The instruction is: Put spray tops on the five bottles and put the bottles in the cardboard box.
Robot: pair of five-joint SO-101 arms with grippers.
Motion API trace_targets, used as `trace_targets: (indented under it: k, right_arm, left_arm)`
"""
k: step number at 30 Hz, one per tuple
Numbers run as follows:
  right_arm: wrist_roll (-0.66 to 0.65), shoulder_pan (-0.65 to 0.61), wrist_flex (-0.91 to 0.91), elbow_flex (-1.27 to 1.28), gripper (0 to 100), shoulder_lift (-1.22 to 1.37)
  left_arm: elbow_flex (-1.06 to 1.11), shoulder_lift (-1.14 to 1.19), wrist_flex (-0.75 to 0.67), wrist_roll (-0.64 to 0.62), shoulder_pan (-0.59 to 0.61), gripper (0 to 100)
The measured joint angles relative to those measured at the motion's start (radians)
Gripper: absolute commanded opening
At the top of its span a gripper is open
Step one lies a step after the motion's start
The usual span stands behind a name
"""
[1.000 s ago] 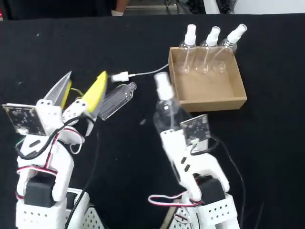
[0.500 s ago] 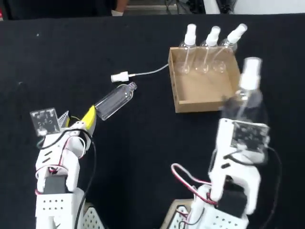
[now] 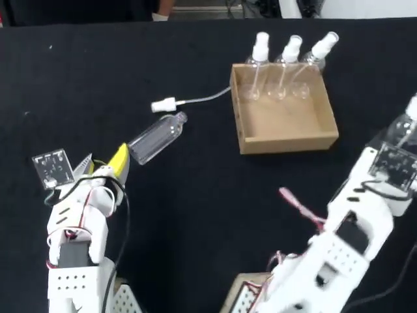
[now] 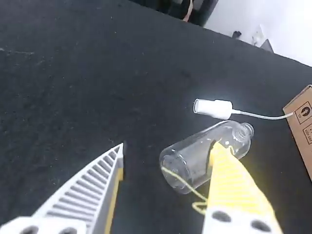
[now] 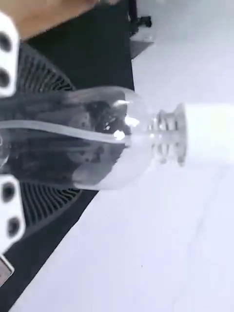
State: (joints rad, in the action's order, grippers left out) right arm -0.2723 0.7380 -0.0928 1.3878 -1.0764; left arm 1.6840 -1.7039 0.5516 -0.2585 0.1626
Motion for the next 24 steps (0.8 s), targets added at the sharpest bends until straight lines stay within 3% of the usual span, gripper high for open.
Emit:
trace_targets:
  k: [8,13,24]
  right_arm:
    - [0.005,0.074,-0.324,-0.14,1.1,0.563]
    - [0.124,0.121,-0.474,-0.27,1.1,0.898]
    - [0.169,0.132,-1.003,-0.356,1.2,1.395]
  left_arm:
    - [0.0,0.0,0.0,0.0,0.0,27]
    - [0.0,-0.002,0.0,0.005,0.0,27]
    - [0.0,-0.002,0.0,0.061,0.0,27]
